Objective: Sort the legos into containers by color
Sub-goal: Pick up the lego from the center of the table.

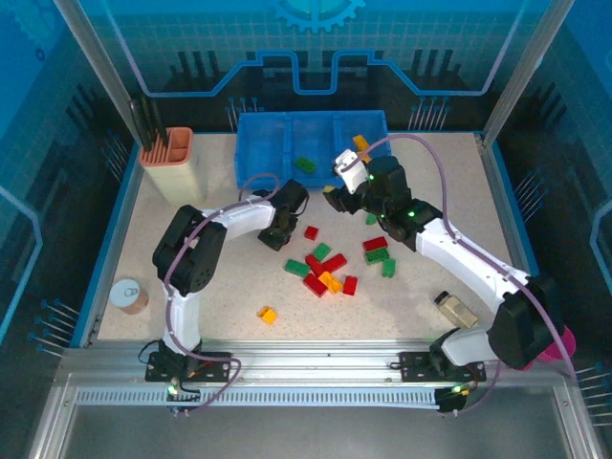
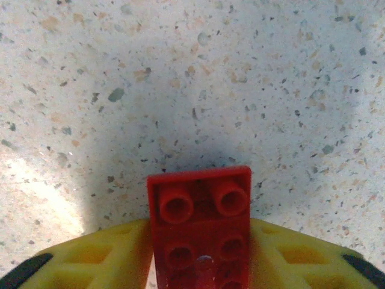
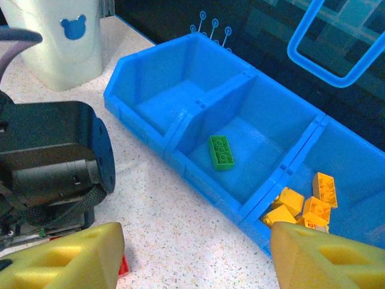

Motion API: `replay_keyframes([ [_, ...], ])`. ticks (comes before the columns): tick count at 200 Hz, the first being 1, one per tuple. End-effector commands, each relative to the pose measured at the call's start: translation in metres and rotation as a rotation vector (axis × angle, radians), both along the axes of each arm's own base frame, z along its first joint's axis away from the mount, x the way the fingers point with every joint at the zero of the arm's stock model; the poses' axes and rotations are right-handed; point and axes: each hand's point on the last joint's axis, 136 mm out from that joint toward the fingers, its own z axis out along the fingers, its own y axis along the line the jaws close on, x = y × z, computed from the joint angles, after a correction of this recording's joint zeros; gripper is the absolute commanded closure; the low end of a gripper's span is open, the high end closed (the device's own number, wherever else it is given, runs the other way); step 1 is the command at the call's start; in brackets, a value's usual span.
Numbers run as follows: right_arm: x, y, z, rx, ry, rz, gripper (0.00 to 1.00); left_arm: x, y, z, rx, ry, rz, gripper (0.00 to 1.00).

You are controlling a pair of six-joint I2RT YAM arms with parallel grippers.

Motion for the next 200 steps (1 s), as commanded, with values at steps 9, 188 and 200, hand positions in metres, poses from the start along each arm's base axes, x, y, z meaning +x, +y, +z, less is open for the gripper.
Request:
replay_keyframes([
  [9,-0.003,-0.001,0.009,-0.001,-0.041,-0.009,0.33,0.017,-0.019,-0.036,-0.103,-0.042,-0.037,0.65],
  [188,-0.105,-0.054,-0.076,0.05,0.252,-0.078,0.33,0.117,0.064,0.165,0.301,-0.35,-0.416,0.69],
  [200,-0.113,-0.057,-0.082,0.068,0.272,-0.082,0.33,0.135,0.069,0.159,0.301,-0.353,-0.406,0.69],
])
